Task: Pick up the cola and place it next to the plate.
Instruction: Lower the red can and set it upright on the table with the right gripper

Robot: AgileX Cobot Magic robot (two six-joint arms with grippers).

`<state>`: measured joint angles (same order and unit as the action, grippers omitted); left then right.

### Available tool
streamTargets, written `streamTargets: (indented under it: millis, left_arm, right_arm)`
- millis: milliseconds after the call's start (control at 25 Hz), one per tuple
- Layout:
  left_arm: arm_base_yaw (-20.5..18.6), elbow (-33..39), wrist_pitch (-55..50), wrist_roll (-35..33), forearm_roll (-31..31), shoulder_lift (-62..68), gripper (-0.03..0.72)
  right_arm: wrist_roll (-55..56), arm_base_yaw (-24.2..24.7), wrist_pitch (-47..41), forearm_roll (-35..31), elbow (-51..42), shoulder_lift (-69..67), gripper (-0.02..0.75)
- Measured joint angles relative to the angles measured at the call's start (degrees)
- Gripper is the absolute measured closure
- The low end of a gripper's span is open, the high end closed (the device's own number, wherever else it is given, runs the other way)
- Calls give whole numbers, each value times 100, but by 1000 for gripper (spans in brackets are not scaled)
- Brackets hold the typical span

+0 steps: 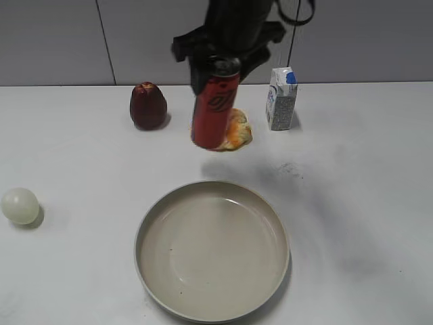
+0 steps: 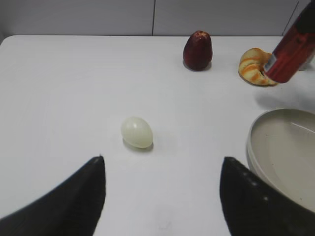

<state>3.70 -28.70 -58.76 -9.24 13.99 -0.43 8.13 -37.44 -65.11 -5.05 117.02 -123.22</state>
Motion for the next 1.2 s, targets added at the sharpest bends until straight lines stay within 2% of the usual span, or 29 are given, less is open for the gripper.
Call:
streamTargets:
  millis: [200,440,640,1200]
  left_arm:
    - [0,0,0,0,0,0,136]
    - [0,0,0,0,0,0,136]
    - [0,0,0,0,0,0,136]
    - [0,0,0,0,0,0,136]
  right_arm:
    - [-482,-710,569,0,11,-230,227]
    - [-868,-1251,629,-99,219,-629,227]
    - [-1163,-1384,463,-586,241,-780,227]
    - [-1433,-1392,243,-713,252,-892,211]
